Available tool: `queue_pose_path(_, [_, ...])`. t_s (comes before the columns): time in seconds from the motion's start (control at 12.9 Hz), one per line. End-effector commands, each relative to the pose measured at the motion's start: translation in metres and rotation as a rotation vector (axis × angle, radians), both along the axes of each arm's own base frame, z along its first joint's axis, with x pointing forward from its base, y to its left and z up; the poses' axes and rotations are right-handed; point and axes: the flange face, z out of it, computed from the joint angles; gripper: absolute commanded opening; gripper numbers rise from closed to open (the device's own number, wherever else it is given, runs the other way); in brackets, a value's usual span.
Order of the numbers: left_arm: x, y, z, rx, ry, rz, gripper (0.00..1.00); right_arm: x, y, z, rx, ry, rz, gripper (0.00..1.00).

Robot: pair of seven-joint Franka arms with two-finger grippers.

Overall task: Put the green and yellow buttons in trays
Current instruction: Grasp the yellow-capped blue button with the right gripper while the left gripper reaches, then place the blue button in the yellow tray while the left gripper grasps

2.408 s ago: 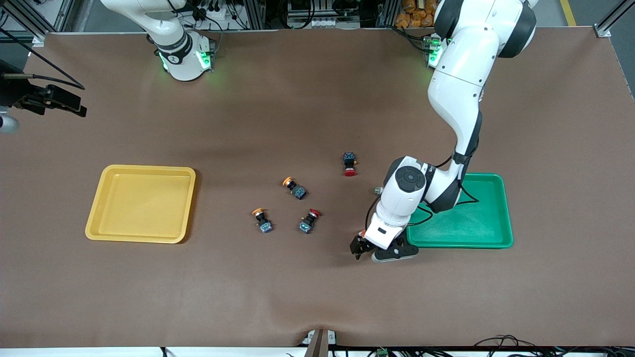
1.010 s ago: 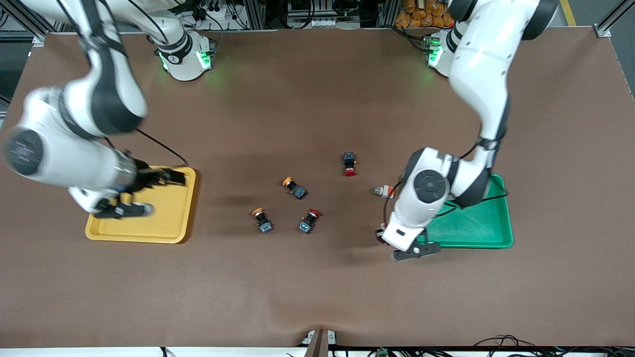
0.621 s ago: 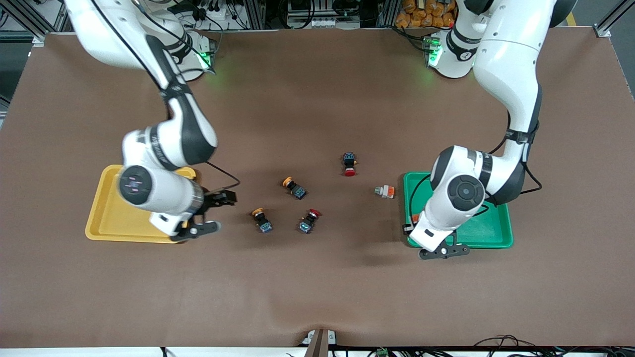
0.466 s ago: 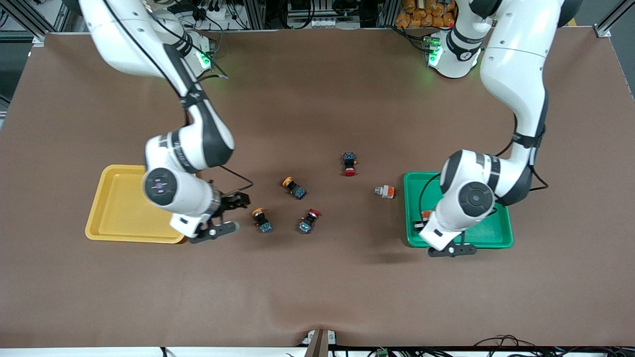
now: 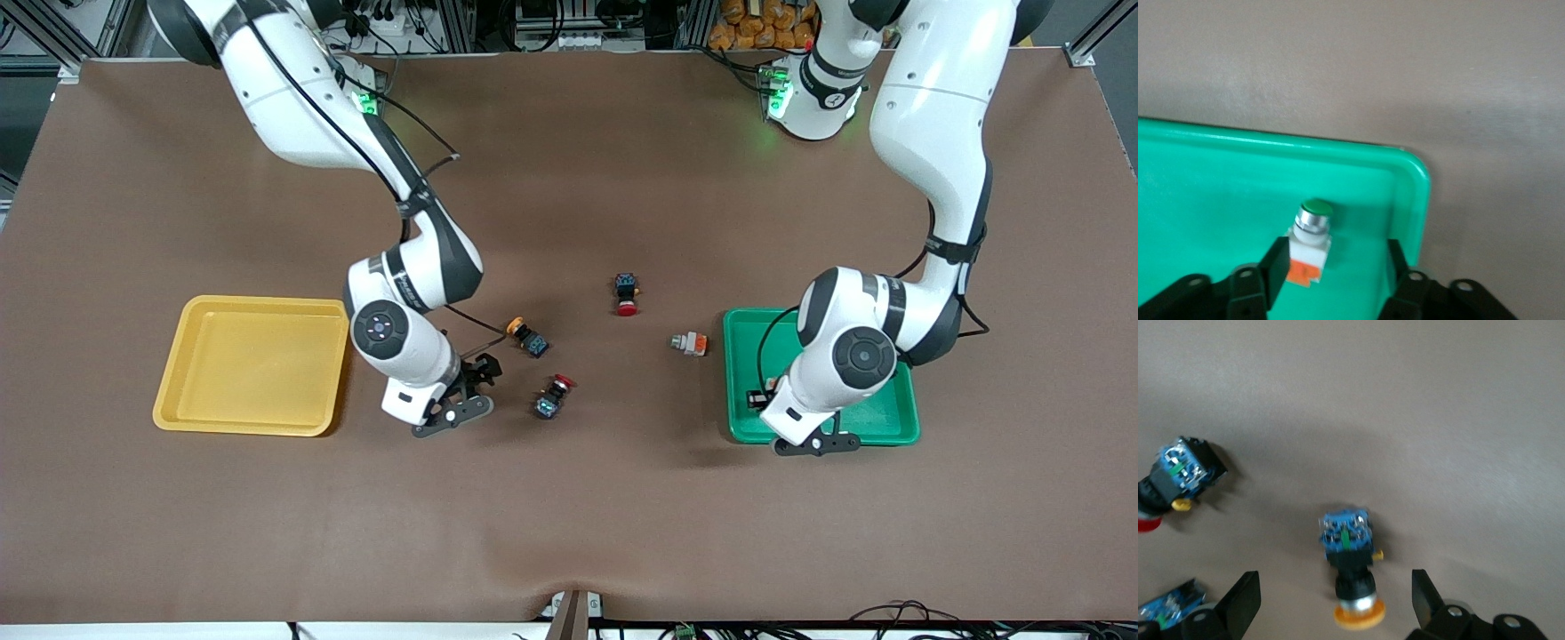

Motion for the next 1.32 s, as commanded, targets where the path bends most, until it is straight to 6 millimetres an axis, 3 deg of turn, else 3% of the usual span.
queue_pose_path(0.0, [-0.007, -0.013, 0.025, 0.004, 0.019, 0.109, 1.00, 0.012, 0.007, -0.014, 0.003, -0.029, 0.010, 1.00])
queue_pose_path(0.08, [-0.010, -0.025, 0.027, 0.008, 0.013, 0.187, 1.00, 0.015, 0.008, -0.020, 0.001, -0.033, 0.013, 1.00])
queue_pose_path(0.23, [-0.025, -0.070, 0.022, 0.027, 0.002, 0.316, 1.00, 0.018, 0.009, -0.029, 0.002, -0.045, 0.012, 1.00])
queue_pose_path(0.47, [-0.026, -0.073, 0.019, 0.021, 0.011, 0.457, 1.00, 0.021, -0.001, -0.034, 0.001, -0.041, 0.002, 1.00])
queue_pose_path(0.62, [-0.033, -0.087, 0.009, 0.023, 0.027, 0.618, 1.00, 0.020, -0.003, -0.032, 0.000, -0.032, -0.002, 0.32])
queue_pose_path(0.7, [-0.033, -0.088, 0.007, 0.001, 0.052, 0.689, 1.00, 0.018, -0.003, -0.033, -0.003, -0.025, -0.005, 0.10])
queue_pose_path(0.78, [-0.033, -0.088, 0.005, -0.031, 0.082, 0.743, 1.00, 0.014, -0.004, -0.035, -0.006, -0.016, -0.006, 0.00])
queue_pose_path(1.01, [-0.045, -0.111, -0.010, -0.038, 0.127, 0.814, 1.00, 0.007, -0.007, -0.029, -0.017, 0.017, 0.003, 0.00])
queue_pose_path(1.17, [-0.048, -0.105, -0.026, -0.008, 0.136, 0.849, 1.00, 0.011, -0.013, -0.005, -0.014, 0.023, -0.004, 0.00])
queue_pose_path(1.24, [-0.049, -0.104, -0.031, 0.006, 0.136, 0.874, 1.00, 0.016, -0.026, 0.014, -0.009, 0.028, -0.021, 0.00])
